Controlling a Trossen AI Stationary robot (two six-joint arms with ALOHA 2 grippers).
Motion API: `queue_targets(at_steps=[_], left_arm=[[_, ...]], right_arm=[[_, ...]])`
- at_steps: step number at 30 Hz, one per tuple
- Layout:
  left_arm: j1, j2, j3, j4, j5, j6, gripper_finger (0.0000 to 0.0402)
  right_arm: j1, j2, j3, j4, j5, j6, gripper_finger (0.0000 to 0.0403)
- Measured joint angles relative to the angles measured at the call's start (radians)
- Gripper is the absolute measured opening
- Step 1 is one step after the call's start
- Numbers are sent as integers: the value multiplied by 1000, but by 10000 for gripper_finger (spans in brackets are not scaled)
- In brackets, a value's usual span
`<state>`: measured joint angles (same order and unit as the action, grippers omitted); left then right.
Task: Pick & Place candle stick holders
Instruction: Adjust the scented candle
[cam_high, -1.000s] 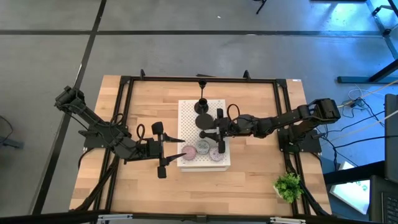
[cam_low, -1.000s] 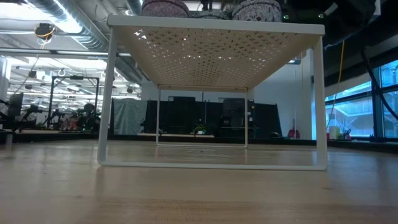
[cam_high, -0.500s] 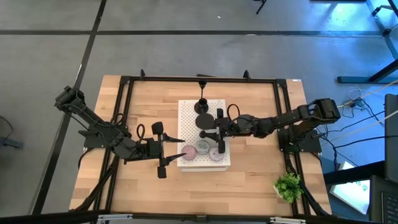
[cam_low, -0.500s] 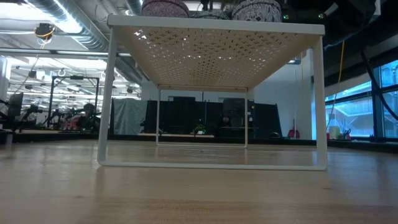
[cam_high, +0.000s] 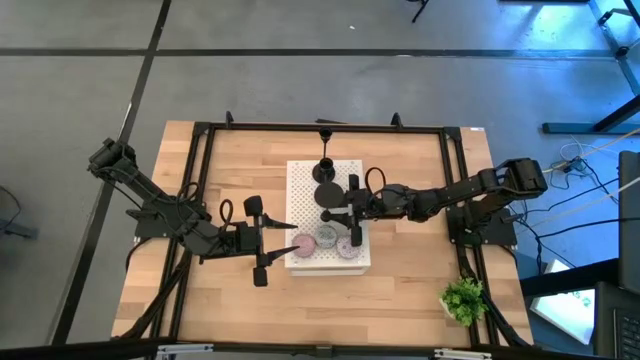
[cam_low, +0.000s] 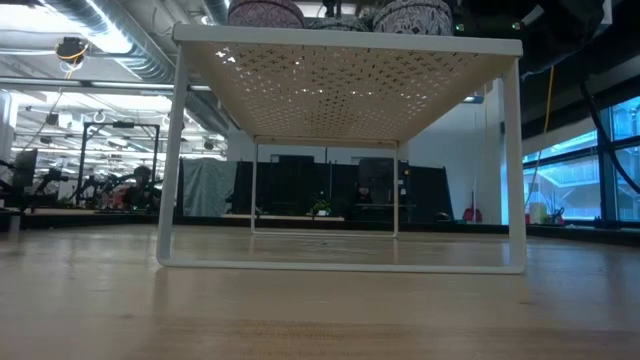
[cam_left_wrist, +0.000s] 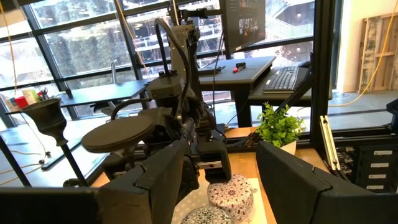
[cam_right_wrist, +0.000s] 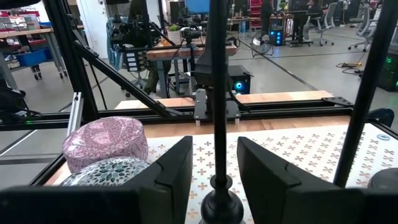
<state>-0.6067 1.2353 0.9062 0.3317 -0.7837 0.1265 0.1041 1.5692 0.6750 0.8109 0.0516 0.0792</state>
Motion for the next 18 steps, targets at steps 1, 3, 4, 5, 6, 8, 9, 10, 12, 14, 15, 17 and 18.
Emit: queue_targets(at_steps=[1, 3, 4, 5, 6, 8, 9, 10, 12, 14, 15, 17, 18], left_arm=[[0, 0, 0, 0, 0, 0, 200], [0, 0, 0, 0, 0, 0, 200], [0, 0, 0, 0, 0, 0, 200], [0, 0, 0, 0, 0, 0, 200], [0, 0, 0, -1, 0, 0, 200], [0, 0, 0, -5, 0, 0, 200], [0, 0, 0, -6, 0, 0, 200], [0, 0, 0, -6, 0, 0, 200], [0, 0, 0, -7, 0, 0, 200], [0, 0, 0, -10, 0, 0, 200], [0, 0, 0, -10, 0, 0, 200], [0, 0, 0, -15, 0, -1, 200], [0, 0, 0, -15, 0, -4, 200]], right_arm=[[0, 0, 0, 0, 0, 0, 130], [0, 0, 0, 0, 0, 0, 130], [0, 0, 0, 0, 0, 0, 130], [0, 0, 0, 0, 0, 0, 130], [0, 0, 0, 0, 0, 0, 130], [0, 0, 0, 0, 0, 1, 130], [0, 0, 0, 0, 0, 2, 130], [0, -5, 0, -8, 0, 3, 130], [0, -21, 0, -35, 1, -2, 130], [2, -44, 0, -75, 18, -10, 130], [4, -56, -1, -94, 27, -16, 130], [9, -78, -2, -124, 34, -28, 130], [12, -86, -2, -132, 40, -34, 130]])
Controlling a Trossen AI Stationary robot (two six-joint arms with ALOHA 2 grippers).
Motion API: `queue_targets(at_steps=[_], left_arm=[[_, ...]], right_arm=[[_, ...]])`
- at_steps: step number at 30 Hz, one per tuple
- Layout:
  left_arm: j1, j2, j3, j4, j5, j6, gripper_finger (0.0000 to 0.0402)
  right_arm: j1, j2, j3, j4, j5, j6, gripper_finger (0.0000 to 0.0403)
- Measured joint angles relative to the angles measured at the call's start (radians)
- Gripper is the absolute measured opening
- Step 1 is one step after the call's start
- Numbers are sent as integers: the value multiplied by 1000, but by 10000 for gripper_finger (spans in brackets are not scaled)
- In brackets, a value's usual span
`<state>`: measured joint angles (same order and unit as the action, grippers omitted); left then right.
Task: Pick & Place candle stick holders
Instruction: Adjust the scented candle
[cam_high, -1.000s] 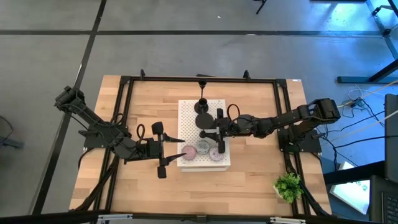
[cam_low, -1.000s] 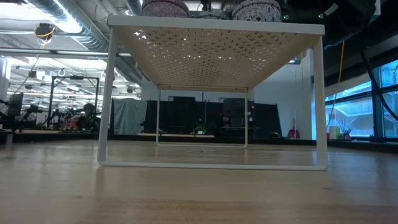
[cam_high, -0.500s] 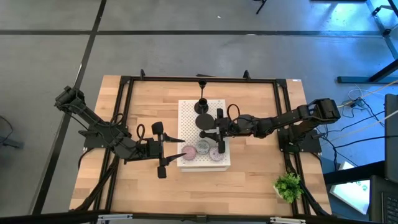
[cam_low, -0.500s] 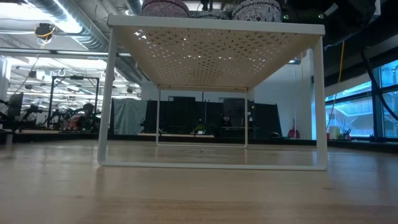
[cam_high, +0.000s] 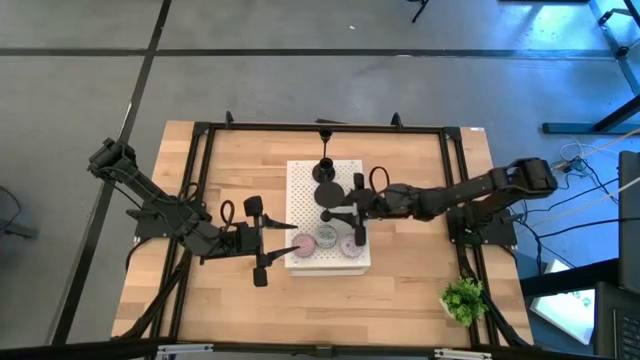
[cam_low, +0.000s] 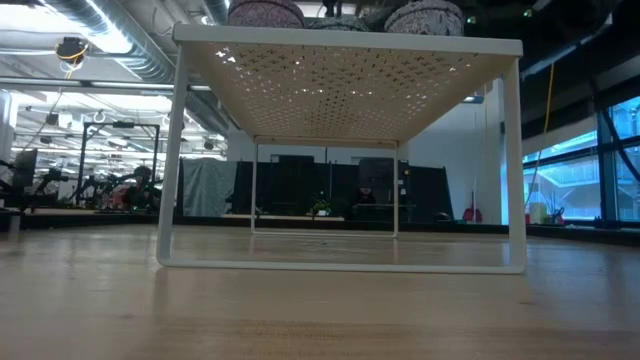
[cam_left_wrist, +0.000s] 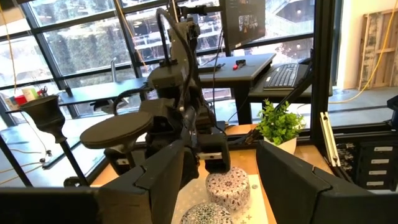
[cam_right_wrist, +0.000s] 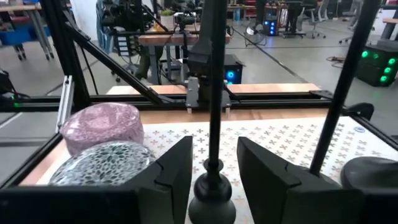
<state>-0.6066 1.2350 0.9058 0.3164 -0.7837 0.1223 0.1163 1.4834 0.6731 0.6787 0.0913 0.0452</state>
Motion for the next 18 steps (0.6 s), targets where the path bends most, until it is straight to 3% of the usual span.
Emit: queue_targets(at_steps=[18], left_arm=[[0, 0, 0, -2, 0, -4, 200]], right_arm=[[30, -61, 1, -51, 55, -23, 130]])
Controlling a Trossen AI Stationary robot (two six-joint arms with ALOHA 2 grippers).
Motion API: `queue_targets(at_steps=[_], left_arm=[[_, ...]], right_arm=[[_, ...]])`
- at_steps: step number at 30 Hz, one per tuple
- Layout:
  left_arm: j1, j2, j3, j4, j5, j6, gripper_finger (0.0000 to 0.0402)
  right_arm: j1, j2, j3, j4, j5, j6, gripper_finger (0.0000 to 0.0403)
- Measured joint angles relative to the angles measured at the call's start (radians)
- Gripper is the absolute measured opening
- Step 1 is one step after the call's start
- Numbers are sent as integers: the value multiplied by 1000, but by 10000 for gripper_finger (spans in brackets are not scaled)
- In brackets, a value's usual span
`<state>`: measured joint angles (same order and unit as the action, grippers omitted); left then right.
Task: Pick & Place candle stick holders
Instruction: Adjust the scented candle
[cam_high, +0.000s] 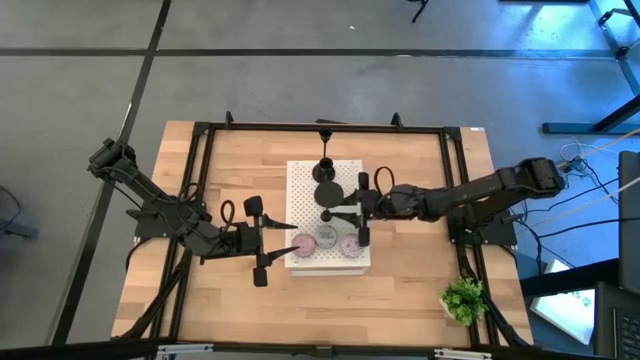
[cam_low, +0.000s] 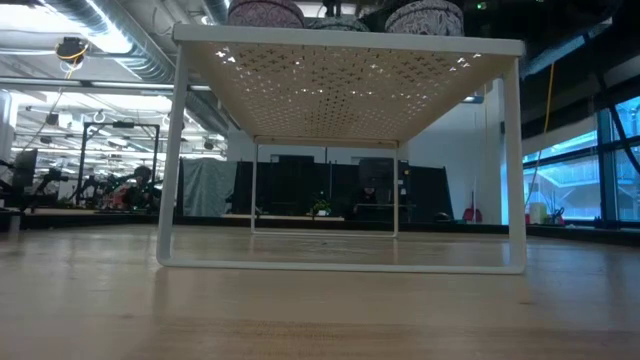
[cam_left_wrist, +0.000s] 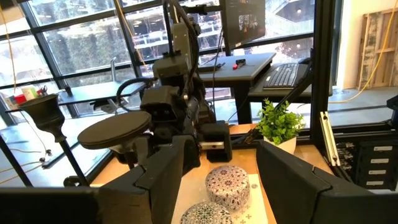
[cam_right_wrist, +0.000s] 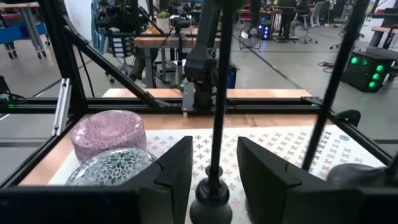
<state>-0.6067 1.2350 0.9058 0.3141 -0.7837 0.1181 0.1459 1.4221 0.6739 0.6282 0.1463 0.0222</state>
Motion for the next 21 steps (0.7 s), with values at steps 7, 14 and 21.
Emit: queue_targets(at_steps=[7, 14, 21], left_arm=[[0, 0, 0, -4, 0, -3, 200], [0, 0, 0, -38, 0, -47, 200], [-2, 0, 0, -37, 1, -56, 200]], right_arm=[[34, -118, 1, -131, 67, 0, 130], [79, -260, 1, -354, 51, 108, 130], [190, -344, 2, -537, -72, 198, 130]])
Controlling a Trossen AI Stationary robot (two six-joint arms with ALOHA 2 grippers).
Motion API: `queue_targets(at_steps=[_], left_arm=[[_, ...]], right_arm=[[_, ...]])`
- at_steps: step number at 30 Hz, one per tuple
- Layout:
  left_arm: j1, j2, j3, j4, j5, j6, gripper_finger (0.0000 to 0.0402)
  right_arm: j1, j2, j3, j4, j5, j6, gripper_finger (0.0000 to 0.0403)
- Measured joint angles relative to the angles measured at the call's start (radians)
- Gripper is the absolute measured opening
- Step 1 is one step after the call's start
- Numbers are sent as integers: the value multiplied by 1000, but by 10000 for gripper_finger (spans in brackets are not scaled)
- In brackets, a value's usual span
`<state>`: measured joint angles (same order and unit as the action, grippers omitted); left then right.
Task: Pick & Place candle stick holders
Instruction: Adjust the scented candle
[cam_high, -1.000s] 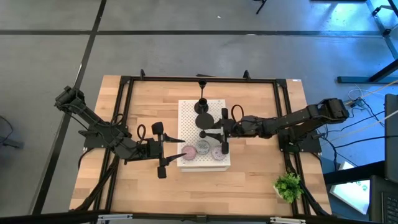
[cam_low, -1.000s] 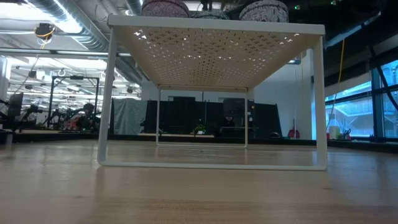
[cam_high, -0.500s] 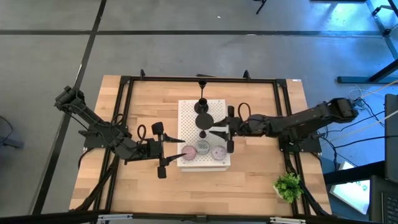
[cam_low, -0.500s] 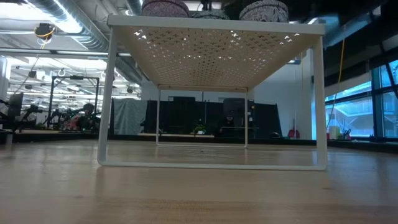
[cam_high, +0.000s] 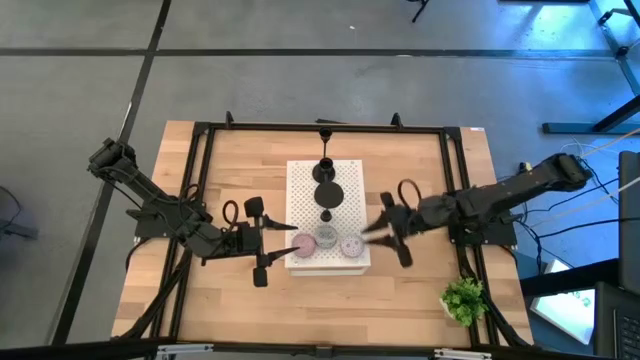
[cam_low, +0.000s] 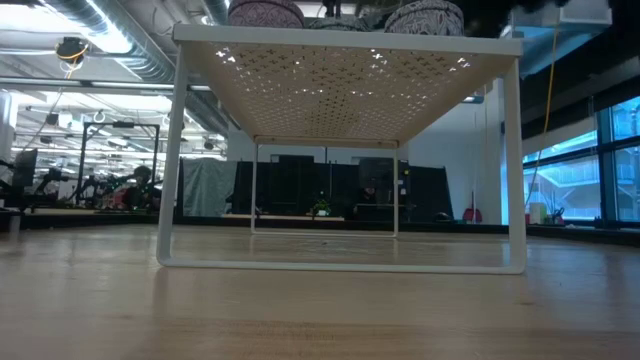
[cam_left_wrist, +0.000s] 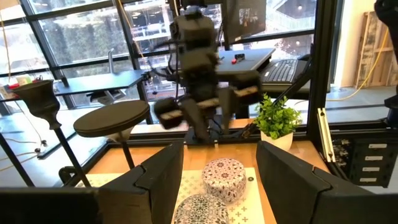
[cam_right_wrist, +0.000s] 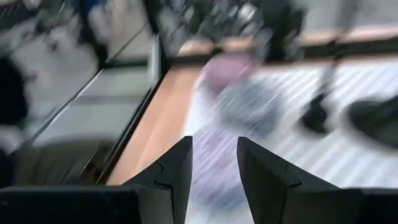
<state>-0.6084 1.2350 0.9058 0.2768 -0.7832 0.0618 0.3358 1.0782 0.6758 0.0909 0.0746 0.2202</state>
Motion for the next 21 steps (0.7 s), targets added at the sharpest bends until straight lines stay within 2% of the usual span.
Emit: queue_targets(at_steps=[4, 7, 10, 16, 21], left_arm=[[0, 0, 0, 0, 1, 0, 200], [0, 0, 0, 1, 1, 0, 200], [0, 0, 0, 2, 3, -6, 200], [0, 0, 0, -1, 4, -7, 200], [0, 0, 0, -15, 3, -7, 200]], right_arm=[[93, 1, 0, -124, 5, 23, 127], [129, 15, 0, -129, 41, 27, 116], [140, 21, 0, -132, 44, 27, 92], [134, 23, 0, -195, 31, 35, 10], [134, 28, 0, -180, 23, 43, 3]])
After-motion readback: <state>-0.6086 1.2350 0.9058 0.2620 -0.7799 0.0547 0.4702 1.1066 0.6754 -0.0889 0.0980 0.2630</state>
